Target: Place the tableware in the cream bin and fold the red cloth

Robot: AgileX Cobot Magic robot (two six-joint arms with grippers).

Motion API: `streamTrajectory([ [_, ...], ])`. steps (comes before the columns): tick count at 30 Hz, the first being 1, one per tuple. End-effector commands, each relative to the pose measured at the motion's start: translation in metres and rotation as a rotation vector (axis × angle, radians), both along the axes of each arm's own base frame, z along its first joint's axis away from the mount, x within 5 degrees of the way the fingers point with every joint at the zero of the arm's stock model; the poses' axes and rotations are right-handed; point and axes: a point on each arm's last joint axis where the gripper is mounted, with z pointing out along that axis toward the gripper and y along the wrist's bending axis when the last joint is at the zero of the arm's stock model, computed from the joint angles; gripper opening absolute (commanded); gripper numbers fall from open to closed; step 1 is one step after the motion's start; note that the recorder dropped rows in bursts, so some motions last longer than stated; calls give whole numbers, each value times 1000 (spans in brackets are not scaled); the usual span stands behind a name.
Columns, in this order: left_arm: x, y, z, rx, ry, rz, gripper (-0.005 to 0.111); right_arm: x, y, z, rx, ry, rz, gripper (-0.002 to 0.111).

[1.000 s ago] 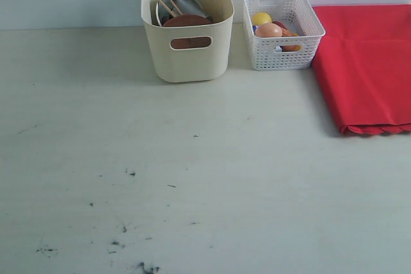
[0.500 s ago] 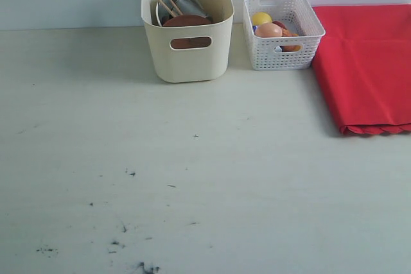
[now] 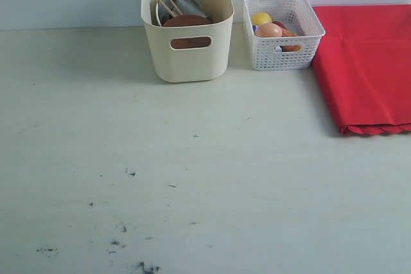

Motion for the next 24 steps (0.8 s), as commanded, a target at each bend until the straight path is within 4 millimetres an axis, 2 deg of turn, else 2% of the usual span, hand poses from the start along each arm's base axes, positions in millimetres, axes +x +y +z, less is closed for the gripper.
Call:
streamTrajectory([
  [1,0,0,0,-2,-9,3,1,-15,2,-31,58,-170,63,0],
  [5,0,0,0,-2,-9,3,1,-23,2,-55,-21,-272,117,0],
  [12,0,0,0,-2,-9,3,1,-29,3,-108,-75,-245,167,0],
  [24,0,0,0,-2,-9,3,1,-32,5,-113,39,-237,159,0],
])
